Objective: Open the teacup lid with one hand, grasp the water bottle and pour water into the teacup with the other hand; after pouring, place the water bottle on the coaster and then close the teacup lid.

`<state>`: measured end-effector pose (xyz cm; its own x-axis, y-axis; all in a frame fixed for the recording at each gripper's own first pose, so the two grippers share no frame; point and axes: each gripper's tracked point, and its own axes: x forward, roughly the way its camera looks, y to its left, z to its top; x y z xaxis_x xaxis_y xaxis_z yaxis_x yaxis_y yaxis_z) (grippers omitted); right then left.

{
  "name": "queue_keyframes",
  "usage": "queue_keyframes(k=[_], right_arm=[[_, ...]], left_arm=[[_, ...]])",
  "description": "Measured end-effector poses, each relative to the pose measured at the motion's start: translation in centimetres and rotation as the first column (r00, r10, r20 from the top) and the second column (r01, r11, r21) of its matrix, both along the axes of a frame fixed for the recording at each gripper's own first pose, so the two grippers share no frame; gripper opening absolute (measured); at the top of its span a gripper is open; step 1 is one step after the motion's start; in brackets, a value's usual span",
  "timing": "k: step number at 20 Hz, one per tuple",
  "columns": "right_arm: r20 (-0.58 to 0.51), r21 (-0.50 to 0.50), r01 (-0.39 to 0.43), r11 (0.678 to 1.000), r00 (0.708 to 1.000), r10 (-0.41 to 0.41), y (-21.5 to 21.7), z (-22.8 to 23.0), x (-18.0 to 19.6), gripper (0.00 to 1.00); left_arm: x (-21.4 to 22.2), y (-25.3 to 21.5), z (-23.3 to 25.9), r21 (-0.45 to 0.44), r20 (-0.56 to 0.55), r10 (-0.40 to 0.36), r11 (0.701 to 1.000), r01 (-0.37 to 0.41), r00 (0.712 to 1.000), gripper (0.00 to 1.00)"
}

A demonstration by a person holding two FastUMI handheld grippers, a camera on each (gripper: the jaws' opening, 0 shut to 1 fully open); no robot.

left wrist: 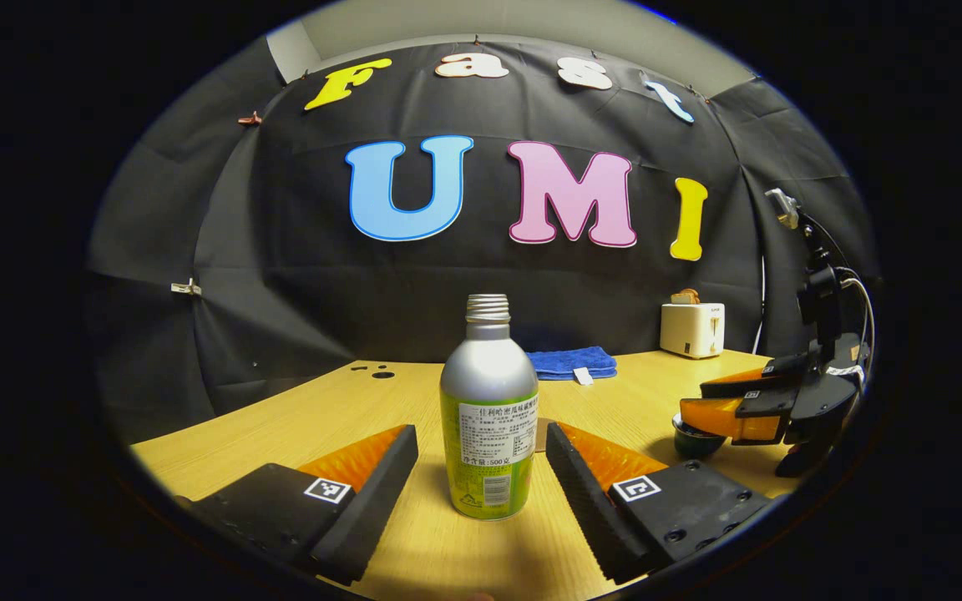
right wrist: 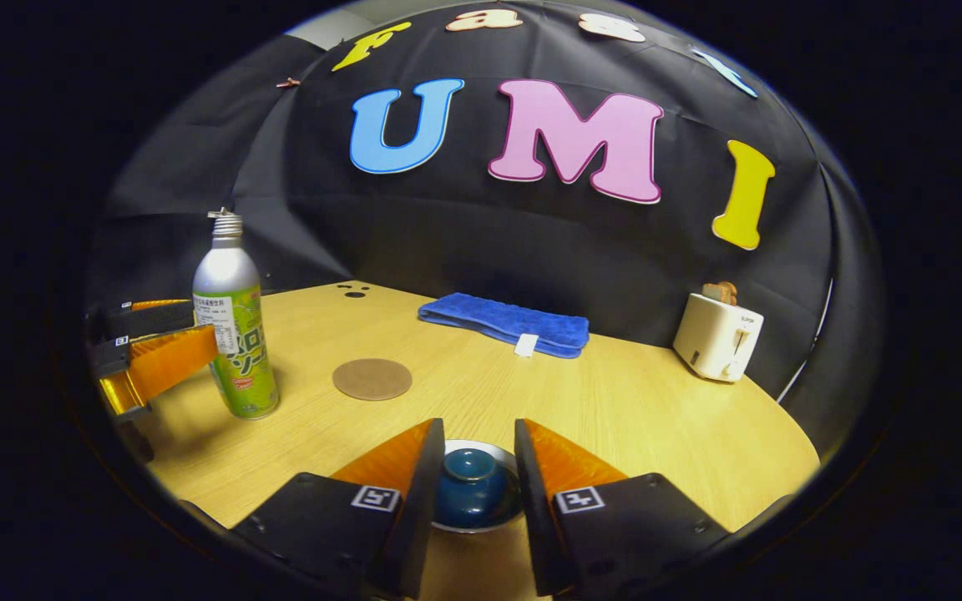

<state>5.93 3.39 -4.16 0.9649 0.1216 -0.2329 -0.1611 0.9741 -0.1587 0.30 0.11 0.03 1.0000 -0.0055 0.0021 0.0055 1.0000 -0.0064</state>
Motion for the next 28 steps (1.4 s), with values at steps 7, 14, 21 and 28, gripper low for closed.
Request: queue_keyframes(k=[7, 14, 21, 28], right_arm=[[-0.006, 0.014, -0.016, 1.0, 1.0, 0.016, 0.0, 0.0, -0.2, 0.29], [0.129, 0.105, -0.008, 0.994, 0.992, -0.006, -1.0, 2.4, -1.3, 0.27], [0.208, 0.173, 0.003, 0.985, 0.977, -0.039, -2.5, 3.6, -2.5, 0.27], [0.21, 0.186, 0.104, 0.977, 0.967, -0.143, -7.5, 3.8, -2.6, 0.27]], left_arm=[[0.1, -0.1, 0.0, 0.0, 0.001, 0.001, 1.0, -0.001, 1.0, 0.98], [0.2, -0.9, 0.1, 0.0, 0.004, -0.037, 0.999, 0.037, 0.999, 0.98], [2.0, -1.0, 0.1, -0.001, 0.008, -0.051, 0.999, 0.051, 0.999, 0.98], [5.3, 0.0, 0.0, -0.002, 0.005, -0.025, 1.0, 0.025, 1.0, 0.98]])
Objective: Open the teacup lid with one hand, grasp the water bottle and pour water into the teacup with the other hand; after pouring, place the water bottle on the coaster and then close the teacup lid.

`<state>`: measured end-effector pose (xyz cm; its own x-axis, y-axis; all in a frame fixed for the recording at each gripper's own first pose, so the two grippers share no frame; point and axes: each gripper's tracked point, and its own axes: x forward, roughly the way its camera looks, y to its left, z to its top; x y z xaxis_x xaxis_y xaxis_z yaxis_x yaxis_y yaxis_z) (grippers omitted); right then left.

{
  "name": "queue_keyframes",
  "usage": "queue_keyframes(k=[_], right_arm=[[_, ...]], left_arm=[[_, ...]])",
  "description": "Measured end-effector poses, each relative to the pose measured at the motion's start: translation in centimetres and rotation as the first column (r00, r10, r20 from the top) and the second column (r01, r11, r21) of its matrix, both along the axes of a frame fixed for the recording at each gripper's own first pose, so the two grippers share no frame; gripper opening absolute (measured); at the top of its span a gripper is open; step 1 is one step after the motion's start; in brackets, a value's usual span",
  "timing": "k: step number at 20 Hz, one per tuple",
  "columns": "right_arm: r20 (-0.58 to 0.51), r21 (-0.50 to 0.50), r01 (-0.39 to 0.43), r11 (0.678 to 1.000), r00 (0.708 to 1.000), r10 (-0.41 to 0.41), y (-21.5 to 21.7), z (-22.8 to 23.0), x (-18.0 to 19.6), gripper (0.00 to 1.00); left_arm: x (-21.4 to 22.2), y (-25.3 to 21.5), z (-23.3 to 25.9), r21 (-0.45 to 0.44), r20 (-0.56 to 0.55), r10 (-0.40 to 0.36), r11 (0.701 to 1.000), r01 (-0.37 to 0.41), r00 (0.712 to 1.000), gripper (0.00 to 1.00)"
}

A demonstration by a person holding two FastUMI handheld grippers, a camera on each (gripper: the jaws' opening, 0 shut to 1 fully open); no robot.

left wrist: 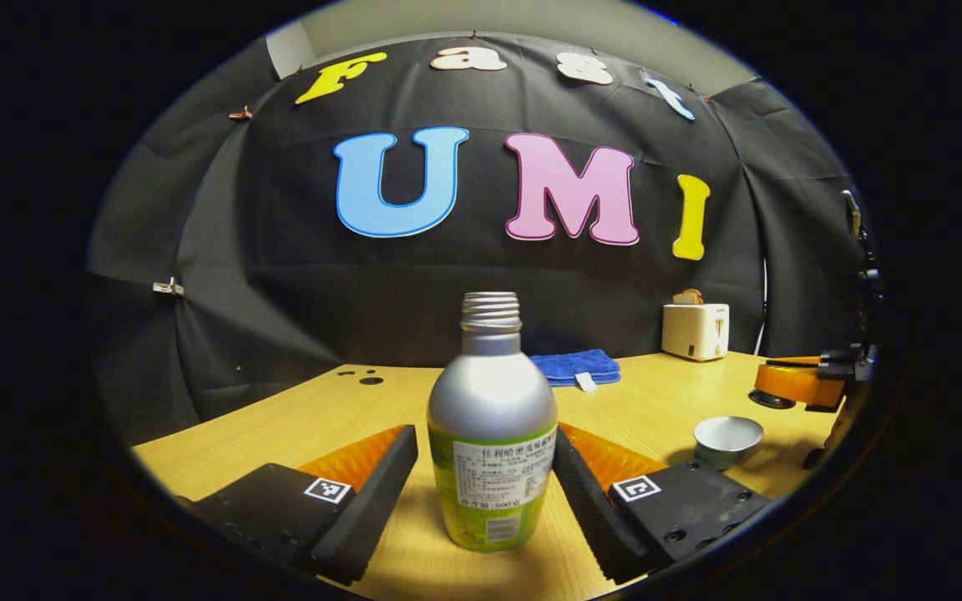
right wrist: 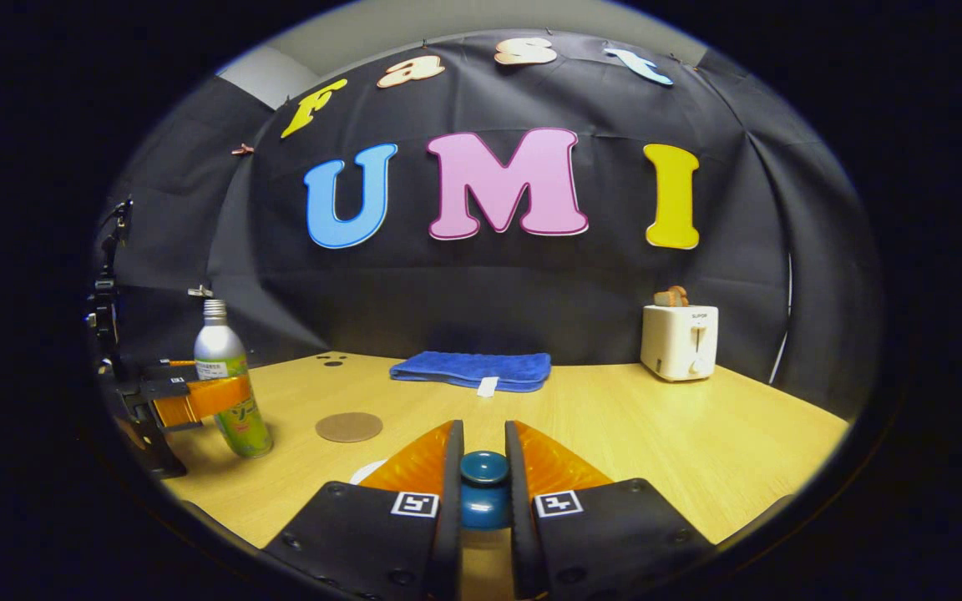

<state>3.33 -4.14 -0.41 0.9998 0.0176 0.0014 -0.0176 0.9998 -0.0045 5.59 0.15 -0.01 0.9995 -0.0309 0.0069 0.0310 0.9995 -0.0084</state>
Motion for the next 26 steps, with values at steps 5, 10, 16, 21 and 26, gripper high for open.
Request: queue_keyframes(k=[5, 10, 16, 21, 26], right_arm=[[-0.001, 0.001, 0.01, 1.0, 1.0, -0.01, -1.0, -0.1, 0.0, 0.27], [-0.001, -0.001, 0.043, 0.999, 0.999, -0.043, -2.6, 0.1, 0.0, 0.27], [-0.002, 0.0, 0.076, 0.997, 0.997, -0.076, -5.5, 0.3, 0.3, 0.28], [-0.002, 0.001, 0.067, 0.998, 0.998, -0.067, -6.1, 0.3, 0.5, 0.27], [-0.002, 0.002, 0.043, 0.999, 0.999, -0.043, -6.1, 0.3, 0.6, 0.27]], left_arm=[[1.6, 0.0, 0.0, 0.001, -0.002, -0.006, 1.0, 0.006, 1.0, 0.9], [1.4, -0.8, 0.1, 0.04, 0.0, -0.016, 0.999, 0.016, 1.0, 0.81], [1.7, -4.5, 1.6, 0.415, -0.001, -0.042, 0.909, 0.039, 0.999, 0.81], [2.2, -6.9, 1.4, 0.745, -0.034, -0.087, 0.661, 0.083, 0.996, 0.79], [2.7, -8.7, 1.0, 0.859, -0.044, -0.118, 0.502, 0.098, 0.992, 0.8]])
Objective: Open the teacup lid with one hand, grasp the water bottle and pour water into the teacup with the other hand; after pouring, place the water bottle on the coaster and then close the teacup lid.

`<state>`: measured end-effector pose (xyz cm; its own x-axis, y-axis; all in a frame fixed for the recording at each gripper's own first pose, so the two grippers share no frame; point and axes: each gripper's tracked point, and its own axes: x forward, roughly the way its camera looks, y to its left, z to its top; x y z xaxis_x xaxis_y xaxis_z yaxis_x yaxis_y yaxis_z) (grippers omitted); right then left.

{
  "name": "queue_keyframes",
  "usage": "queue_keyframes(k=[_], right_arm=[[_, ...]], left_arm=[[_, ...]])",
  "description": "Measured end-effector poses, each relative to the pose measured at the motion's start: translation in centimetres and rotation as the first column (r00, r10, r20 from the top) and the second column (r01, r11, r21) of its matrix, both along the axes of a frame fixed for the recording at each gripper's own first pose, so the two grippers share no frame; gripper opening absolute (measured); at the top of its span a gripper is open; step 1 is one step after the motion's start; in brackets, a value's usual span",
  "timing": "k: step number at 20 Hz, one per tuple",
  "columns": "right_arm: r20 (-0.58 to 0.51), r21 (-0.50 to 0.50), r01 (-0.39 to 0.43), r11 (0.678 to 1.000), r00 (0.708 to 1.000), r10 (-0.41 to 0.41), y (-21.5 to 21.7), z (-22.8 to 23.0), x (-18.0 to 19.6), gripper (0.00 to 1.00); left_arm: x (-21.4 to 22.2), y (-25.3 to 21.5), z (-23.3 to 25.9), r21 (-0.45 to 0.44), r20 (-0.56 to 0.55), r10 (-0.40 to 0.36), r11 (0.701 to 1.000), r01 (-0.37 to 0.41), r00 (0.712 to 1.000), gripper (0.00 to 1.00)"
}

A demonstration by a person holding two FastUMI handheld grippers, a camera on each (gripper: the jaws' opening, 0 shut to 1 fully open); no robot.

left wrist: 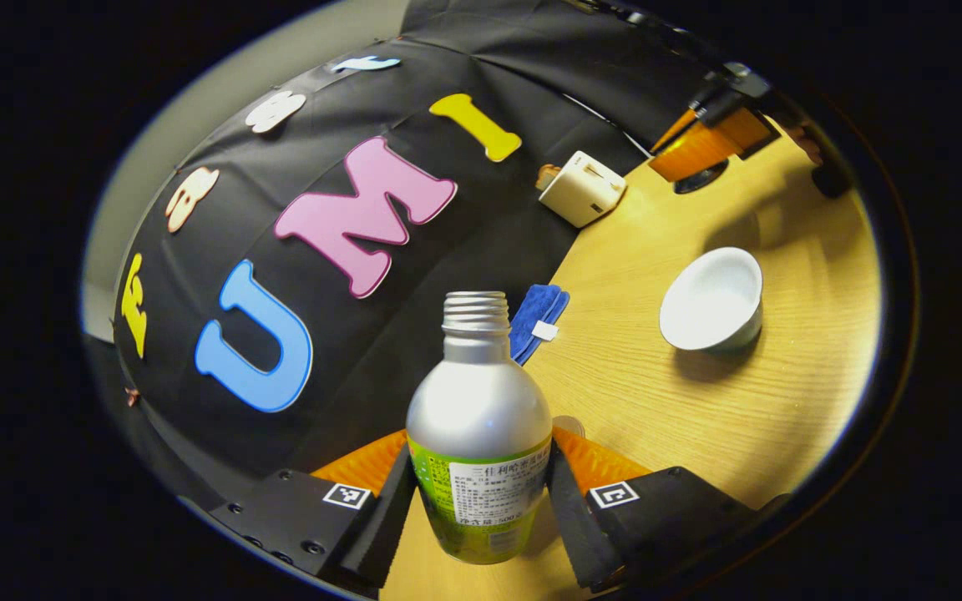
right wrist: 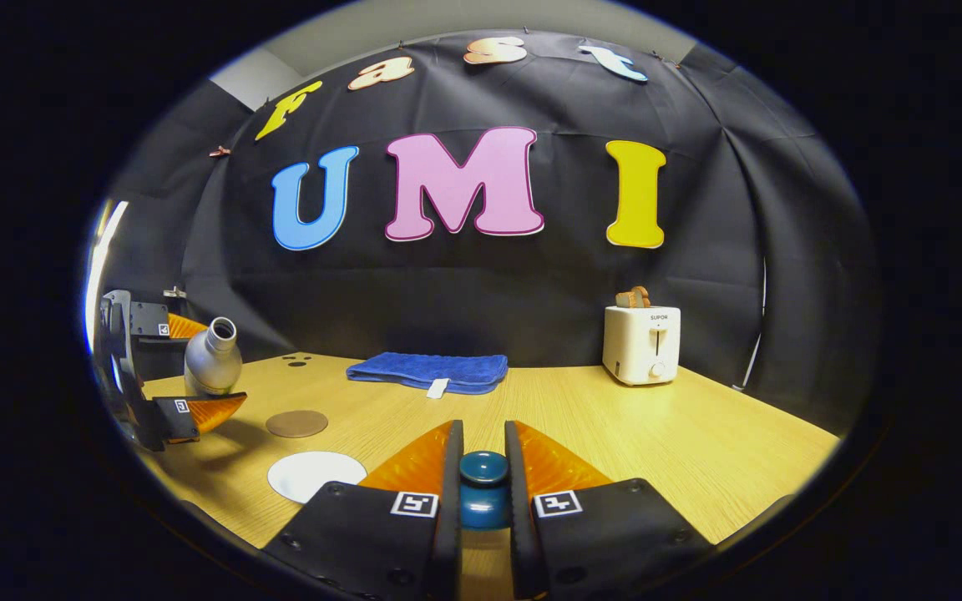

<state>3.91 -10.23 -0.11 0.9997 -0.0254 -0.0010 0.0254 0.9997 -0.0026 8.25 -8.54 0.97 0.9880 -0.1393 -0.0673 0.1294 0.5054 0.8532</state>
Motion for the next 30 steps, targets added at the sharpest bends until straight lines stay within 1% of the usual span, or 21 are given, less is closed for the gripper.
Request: queue_keyframes(k=[3, 4, 6, 11, 12, 16, 22, 25, 26, 30], right_arm=[[-0.001, 0.0, -0.002, 1.0, 1.0, 0.002, -0.2, -0.1, 0.1, 0.27], [-0.001, 0.0, -0.002, 1.0, 1.0, 0.002, -0.2, 0.0, 0.1, 0.27], [-0.001, 0.0, -0.002, 1.0, 1.0, 0.002, -0.2, 0.0, 0.0, 0.27], [0.0, -0.001, -0.003, 1.0, 1.0, 0.003, -0.2, -0.1, 0.1, 0.28], [0.0, -0.001, -0.003, 1.0, 1.0, 0.003, -0.2, -0.1, 0.0, 0.27], [0.001, 0.0, -0.005, 1.0, 1.0, 0.005, -0.1, -0.1, 0.0, 0.27], [0.001, -0.001, -0.006, 1.0, 1.0, 0.006, -0.1, -0.1, 0.1, 0.27], [0.001, 0.0, -0.006, 1.0, 1.0, 0.006, -0.2, 0.0, 0.1, 0.27], [0.001, 0.0, -0.006, 1.0, 1.0, 0.006, -0.1, -0.1, 0.1, 0.27], [0.001, 0.0, -0.006, 1.0, 1.0, 0.006, -0.2, -0.1, 0.1, 0.27]], left_arm=[[0.1, -0.8, -0.6, 0.095, -0.01, -0.022, 0.995, 0.023, 1.0, 0.8], [0.2, -1.2, -0.7, 0.142, -0.002, -0.031, 0.989, 0.031, 1.0, 0.8], [0.6, -2.1, -0.4, 0.245, 0.02, -0.054, 0.968, 0.047, 0.998, 0.8], [0.6, -3.2, -1.0, 0.386, 0.014, -0.107, 0.918, 0.093, 0.994, 0.8], [0.7, -3.8, -0.9, 0.424, 0.016, -0.122, 0.9, 0.104, 0.992, 0.8], [0.7, -4.1, -1.3, 0.502, 0.005, -0.136, 0.857, 0.115, 0.991, 0.8], [0.7, -4.5, -0.9, 0.588, 0.002, -0.151, 0.8, 0.12, 0.989, 0.8], [0.8, -4.7, -0.7, 0.645, 0.005, -0.162, 0.754, 0.121, 0.987, 0.8], [0.7, -4.6, -0.5, 0.658, 0.006, -0.166, 0.743, 0.121, 0.986, 0.8], [0.9, -4.6, -0.1, 0.693, 0.004, -0.168, 0.711, 0.118, 0.986, 0.8]])
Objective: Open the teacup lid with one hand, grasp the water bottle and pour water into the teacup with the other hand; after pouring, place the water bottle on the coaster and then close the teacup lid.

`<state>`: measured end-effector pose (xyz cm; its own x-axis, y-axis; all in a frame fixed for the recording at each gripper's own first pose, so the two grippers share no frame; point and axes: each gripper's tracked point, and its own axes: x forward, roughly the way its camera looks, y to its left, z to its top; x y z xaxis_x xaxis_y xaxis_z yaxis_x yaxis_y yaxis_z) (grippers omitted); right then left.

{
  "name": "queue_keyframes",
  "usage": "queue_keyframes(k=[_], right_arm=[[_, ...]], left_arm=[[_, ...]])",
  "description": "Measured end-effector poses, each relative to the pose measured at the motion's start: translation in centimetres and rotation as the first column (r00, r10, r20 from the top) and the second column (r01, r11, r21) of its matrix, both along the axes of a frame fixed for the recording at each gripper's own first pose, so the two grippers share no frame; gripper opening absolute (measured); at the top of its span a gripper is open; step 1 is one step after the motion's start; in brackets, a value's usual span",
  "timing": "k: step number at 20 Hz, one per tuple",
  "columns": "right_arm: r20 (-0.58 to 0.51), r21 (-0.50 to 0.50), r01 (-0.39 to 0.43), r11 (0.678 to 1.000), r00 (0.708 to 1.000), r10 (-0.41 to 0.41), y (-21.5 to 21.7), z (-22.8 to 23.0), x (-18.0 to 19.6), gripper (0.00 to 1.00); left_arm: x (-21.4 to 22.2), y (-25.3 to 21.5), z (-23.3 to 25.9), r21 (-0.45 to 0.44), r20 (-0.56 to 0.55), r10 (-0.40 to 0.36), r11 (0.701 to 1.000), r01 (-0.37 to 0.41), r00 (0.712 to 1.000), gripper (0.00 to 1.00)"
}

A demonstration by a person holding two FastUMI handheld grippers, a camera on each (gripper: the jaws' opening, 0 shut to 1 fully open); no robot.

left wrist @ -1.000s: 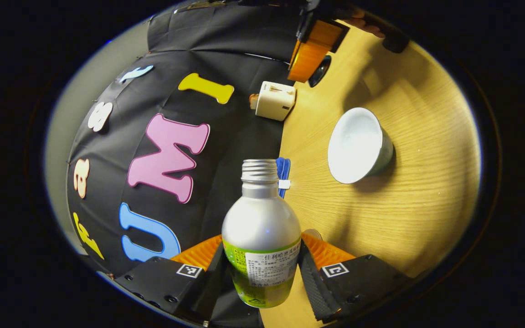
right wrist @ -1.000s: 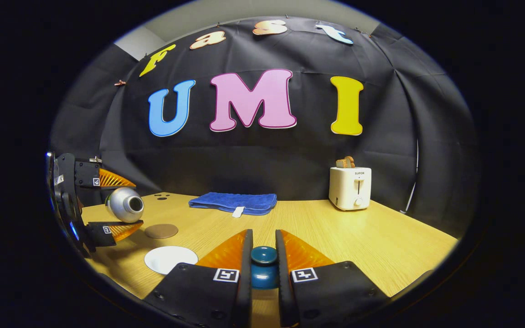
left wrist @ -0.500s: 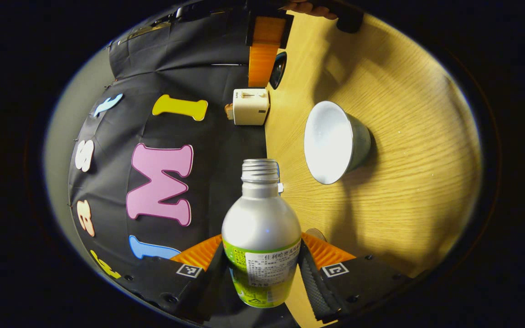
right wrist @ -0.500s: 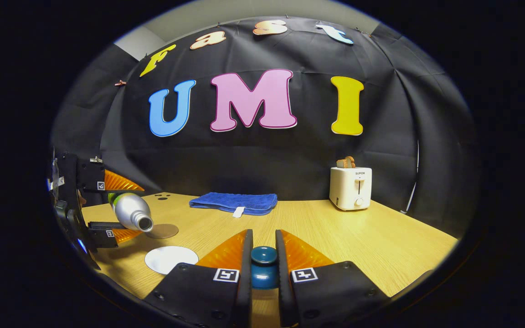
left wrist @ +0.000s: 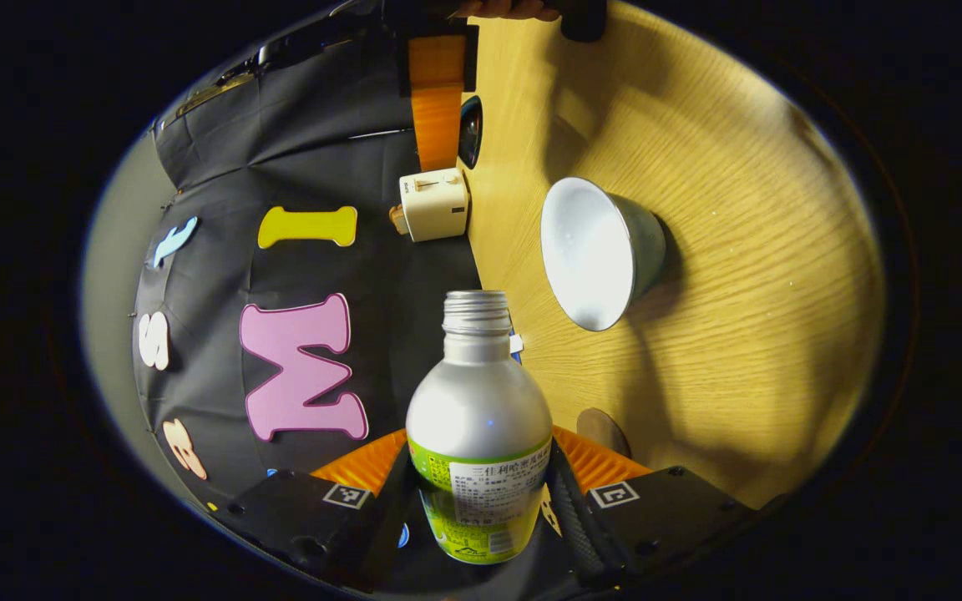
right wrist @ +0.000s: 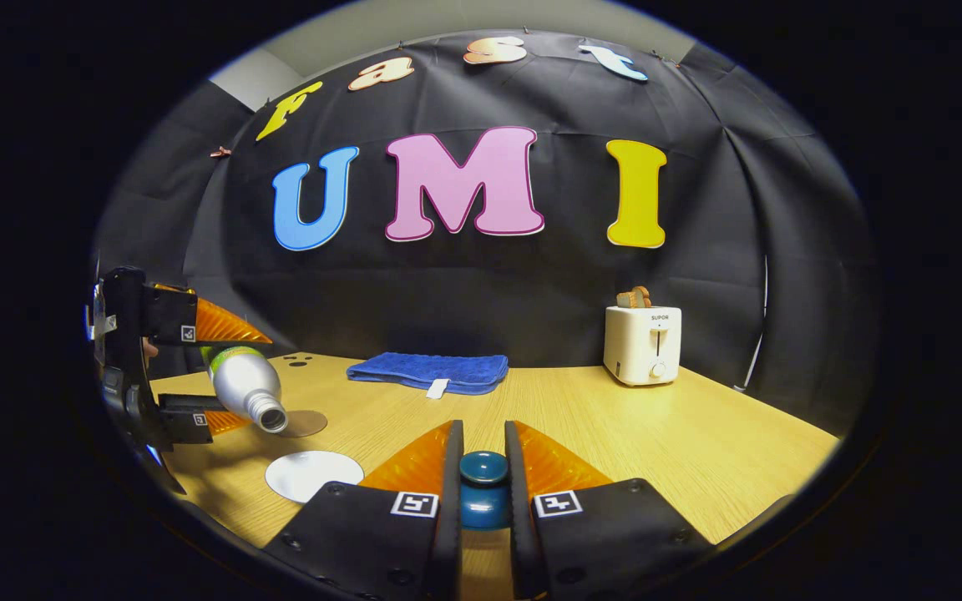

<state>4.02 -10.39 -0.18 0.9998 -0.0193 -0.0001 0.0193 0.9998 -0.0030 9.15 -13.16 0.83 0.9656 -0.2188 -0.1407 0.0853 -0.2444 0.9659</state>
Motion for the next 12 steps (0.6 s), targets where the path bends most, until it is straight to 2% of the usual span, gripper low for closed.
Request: queue_keyframes(k=[12], right_arm=[[0.0, 0.0, 0.0, 1.0, 1.0, 0.0, -0.01, -0.02, -0.01, 0.27]], left_arm=[[0.42, -0.51, 0.15, 0.176, 0.009, -0.017, 0.984, 0.016, 1.0, 0.8]])
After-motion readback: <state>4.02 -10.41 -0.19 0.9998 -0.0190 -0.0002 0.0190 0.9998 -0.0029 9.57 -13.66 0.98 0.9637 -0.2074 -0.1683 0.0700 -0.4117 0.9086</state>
